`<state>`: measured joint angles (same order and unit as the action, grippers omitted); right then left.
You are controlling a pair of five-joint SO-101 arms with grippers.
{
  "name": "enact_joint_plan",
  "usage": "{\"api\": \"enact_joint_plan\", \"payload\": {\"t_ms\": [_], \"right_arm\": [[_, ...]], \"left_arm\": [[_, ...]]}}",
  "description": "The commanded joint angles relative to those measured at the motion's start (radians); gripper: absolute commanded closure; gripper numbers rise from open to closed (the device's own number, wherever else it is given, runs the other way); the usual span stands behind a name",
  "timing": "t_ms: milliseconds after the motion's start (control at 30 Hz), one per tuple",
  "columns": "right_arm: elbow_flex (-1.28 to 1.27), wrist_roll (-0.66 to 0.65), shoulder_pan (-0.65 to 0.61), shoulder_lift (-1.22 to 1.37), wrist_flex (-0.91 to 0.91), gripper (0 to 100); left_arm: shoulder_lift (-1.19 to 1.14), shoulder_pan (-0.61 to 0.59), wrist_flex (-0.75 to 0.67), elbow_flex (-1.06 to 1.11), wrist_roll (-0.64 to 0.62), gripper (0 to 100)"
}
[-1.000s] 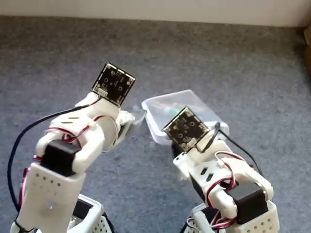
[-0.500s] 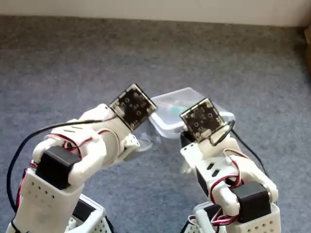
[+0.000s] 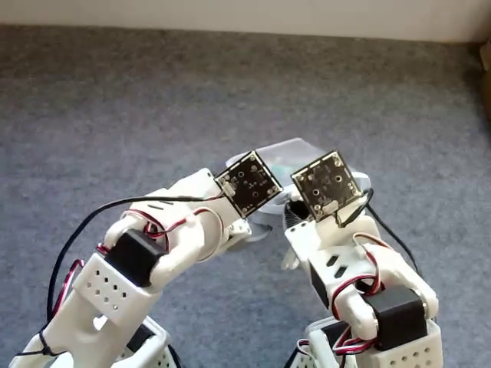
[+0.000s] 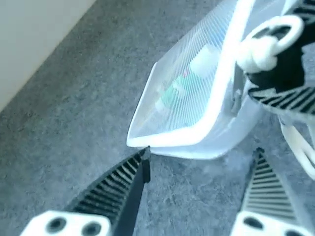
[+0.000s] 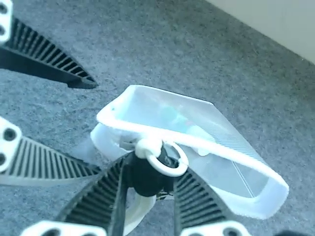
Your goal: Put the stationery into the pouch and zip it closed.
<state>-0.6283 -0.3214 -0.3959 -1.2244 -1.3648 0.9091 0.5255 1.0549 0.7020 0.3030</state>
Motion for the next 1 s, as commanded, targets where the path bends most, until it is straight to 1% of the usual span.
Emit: {"api": "enact_joint_plan", "payload": {"t_ms": [0, 200, 300, 467, 533, 667, 867, 967], "right_arm": [[0.019, 0.009, 0.015, -0.012, 0.025, 99.1], [0.019, 0.009, 0.015, -0.013, 0.024, 99.1], [0.019, 0.009, 0.015, -0.013, 0.022, 99.1], [0.016, 0.009, 0.013, -0.015, 0.021, 99.1], [0.013, 0.009, 0.013, -0.015, 0.021, 99.1], [0.013, 0.008, 0.013, -0.015, 0.021, 99.1], [0.013, 0.005, 0.015, -0.015, 0.022, 99.1], [0.013, 0.005, 0.015, -0.015, 0.022, 99.1]], "left_arm": [[-0.001, 0.018, -0.080, -0.002, 0.009, 70], [-0.002, 0.044, -0.143, 0.002, 0.017, 70], [-0.002, 0.079, -0.170, 0.041, 0.087, 70], [-0.002, 0.088, -0.281, 0.120, 0.167, 79], [0.005, 0.088, -0.304, 0.137, 0.178, 82], [0.007, 0.090, -0.308, 0.140, 0.178, 84], [0.010, 0.090, -0.308, 0.139, 0.176, 84], [0.059, 0.090, -0.308, 0.140, 0.176, 84]]}}
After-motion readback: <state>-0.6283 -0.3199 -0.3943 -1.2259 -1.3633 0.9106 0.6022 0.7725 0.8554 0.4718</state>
